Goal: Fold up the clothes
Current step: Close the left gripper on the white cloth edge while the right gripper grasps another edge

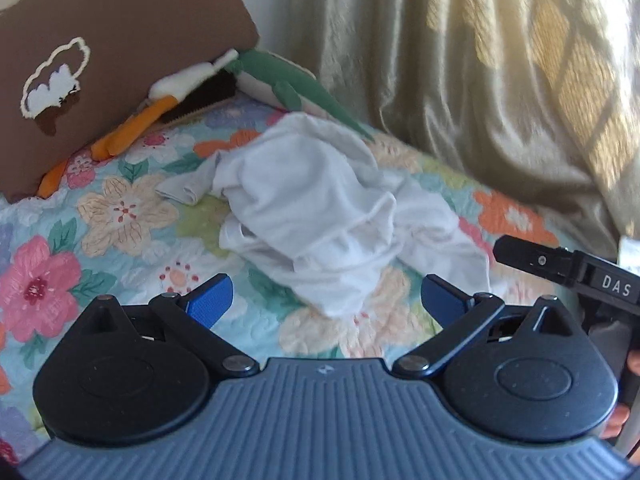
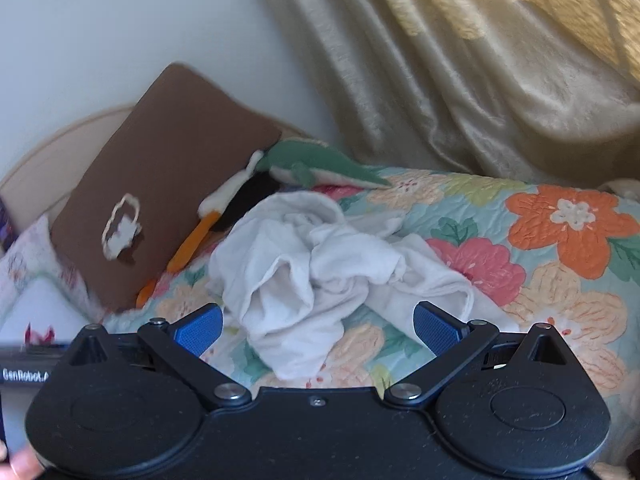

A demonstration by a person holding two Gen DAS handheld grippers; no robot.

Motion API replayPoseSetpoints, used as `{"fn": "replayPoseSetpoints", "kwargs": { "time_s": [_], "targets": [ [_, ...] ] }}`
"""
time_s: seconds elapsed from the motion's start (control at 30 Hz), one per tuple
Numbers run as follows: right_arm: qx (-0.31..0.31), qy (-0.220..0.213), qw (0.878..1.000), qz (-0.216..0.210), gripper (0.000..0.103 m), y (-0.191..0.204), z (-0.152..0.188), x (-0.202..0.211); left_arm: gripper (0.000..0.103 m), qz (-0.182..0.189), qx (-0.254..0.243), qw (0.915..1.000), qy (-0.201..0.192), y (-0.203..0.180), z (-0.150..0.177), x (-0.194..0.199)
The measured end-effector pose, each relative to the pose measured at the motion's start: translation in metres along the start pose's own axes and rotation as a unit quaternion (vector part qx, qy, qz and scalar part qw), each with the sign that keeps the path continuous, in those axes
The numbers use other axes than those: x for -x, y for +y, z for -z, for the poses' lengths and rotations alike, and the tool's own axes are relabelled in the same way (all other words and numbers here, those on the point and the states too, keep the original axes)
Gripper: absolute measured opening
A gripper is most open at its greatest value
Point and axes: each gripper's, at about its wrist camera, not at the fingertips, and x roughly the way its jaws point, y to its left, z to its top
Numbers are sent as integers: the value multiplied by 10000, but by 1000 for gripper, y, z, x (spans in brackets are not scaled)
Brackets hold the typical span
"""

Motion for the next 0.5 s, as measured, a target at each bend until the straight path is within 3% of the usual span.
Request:
{"fn": "replayPoseSetpoints", "kwargs": {
  "time_s": [0.1,0.2,0.33,0.5],
  "targets": [
    [-432,304,9986,101,103,-13,3,-37,102,-93,536,9985,43,30,-2,-28],
    [-559,417,9967,415,103,-23,6,-57,102,-82,619,9979,147,45,-1,-52],
    [-762,280,9967,48,103,-27,-6,-75,101,147,885,9958,164,62,-2,-76],
    [-864,56,9962,120,103,-29,-24,-108,102,504,1567,9863,120,79,-6,-103]
  ]
}}
